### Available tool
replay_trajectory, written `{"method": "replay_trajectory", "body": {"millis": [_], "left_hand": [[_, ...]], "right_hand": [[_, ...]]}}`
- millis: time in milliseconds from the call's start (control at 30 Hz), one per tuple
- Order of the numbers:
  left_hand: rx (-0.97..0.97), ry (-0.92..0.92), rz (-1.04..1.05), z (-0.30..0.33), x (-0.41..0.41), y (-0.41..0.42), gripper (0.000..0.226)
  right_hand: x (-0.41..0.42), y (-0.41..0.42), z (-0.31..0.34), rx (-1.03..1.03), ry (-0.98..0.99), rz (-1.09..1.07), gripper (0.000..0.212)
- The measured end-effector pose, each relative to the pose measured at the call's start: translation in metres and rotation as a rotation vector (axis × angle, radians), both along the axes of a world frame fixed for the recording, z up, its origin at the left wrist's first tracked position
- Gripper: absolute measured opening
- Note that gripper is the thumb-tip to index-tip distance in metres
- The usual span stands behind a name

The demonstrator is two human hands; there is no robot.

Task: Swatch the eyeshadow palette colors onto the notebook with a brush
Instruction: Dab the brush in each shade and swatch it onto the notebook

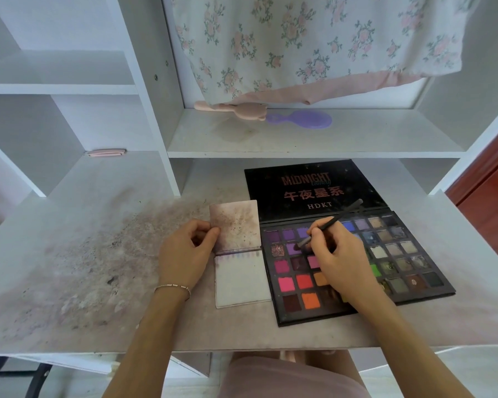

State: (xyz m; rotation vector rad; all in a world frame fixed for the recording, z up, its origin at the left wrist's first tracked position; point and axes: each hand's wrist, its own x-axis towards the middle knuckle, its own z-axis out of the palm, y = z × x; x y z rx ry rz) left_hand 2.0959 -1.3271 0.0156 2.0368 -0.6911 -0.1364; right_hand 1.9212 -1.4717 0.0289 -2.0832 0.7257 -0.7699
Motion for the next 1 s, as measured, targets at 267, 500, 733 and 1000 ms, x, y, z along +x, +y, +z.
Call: {"method": "replay_trajectory", "body": {"millis": [267, 500, 733, 1000], "left_hand": [[-0.013, 0.011, -0.009, -0.001, 0.001, 0.000, 0.018], [-0.014, 0.008, -0.008, 0.000, 0.000, 0.000, 0.018], [-0.016, 0.018, -0.005, -0.001, 0.001, 0.000, 0.010], [-0.019, 0.028, 0.002, -0.001, 0.000, 0.000, 0.006]], "right_hand": [[0.001, 0.012, 0.006, 0.139, -0.116, 0.019, 0.017], [0.027, 0.037, 0.006, 0.239, -0.075, 0.239, 0.008], [0.042, 0.047, 0.002, 0.223, -0.023, 0.280, 0.008], [0.043, 0.048, 0.002, 0.179, 0.022, 0.305, 0.010]]}}
